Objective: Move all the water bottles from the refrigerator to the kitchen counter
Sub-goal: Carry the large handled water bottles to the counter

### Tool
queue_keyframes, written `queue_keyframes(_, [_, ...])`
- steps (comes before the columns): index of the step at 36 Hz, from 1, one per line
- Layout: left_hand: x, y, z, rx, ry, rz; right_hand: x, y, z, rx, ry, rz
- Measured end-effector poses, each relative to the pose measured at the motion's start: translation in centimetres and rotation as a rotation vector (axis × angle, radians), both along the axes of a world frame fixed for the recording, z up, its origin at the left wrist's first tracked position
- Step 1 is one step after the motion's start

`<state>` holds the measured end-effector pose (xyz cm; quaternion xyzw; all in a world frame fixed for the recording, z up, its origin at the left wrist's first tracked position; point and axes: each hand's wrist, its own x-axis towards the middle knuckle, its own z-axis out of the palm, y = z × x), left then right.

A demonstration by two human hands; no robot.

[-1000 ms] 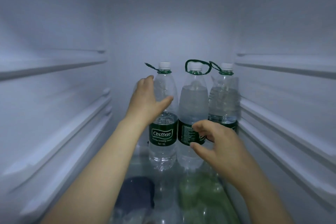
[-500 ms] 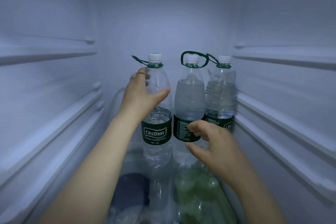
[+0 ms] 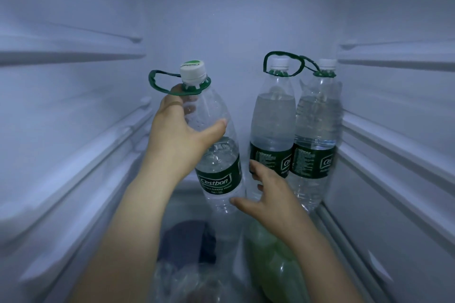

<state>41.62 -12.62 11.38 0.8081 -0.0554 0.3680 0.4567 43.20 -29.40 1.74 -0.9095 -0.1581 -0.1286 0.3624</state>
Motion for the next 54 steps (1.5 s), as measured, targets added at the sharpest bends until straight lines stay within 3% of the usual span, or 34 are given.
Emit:
queue_keyframes(7, [-0.9, 0.4, -0.3, -0.015, -0.014, -0.028, 1.4, 1.7, -0.8, 0.079, 0.062, 0.071])
queue_keyframes(17, [-0.9, 0.7, -0.5, -0.024, -0.014, -0.032, 2.6, 2.7, -1.7, 0.173, -0.004, 0.151])
queue_keyframes(33, [0.3, 0.3, -3.5, -0.136, 0.174, -0.128, 3.0, 2.4, -2.4, 0.197, -0.012, 0.116])
queue_keyframes(54, [-2.3, -0.5, -2.7, -0.112, 0.151, -0.084, -0.1, 2.2, -2.2, 0.216, 0.041, 0.110])
